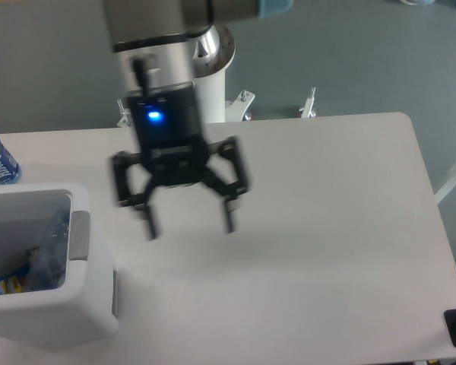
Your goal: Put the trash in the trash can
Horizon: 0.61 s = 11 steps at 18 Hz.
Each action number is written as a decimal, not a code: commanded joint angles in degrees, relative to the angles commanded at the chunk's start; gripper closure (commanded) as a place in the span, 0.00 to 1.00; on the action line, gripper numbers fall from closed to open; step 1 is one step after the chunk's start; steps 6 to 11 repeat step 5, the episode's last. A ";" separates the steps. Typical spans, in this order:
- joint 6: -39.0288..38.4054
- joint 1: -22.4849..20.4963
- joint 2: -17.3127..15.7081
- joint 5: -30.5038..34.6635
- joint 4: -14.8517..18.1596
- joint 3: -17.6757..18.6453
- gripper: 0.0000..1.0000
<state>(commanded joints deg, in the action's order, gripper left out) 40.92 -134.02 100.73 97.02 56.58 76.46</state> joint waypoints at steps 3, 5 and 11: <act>6.27 -2.46 -1.32 2.46 1.51 1.76 0.00; 6.36 -3.61 -1.59 2.64 2.82 1.94 0.00; 6.36 -3.61 -1.59 2.64 2.82 1.94 0.00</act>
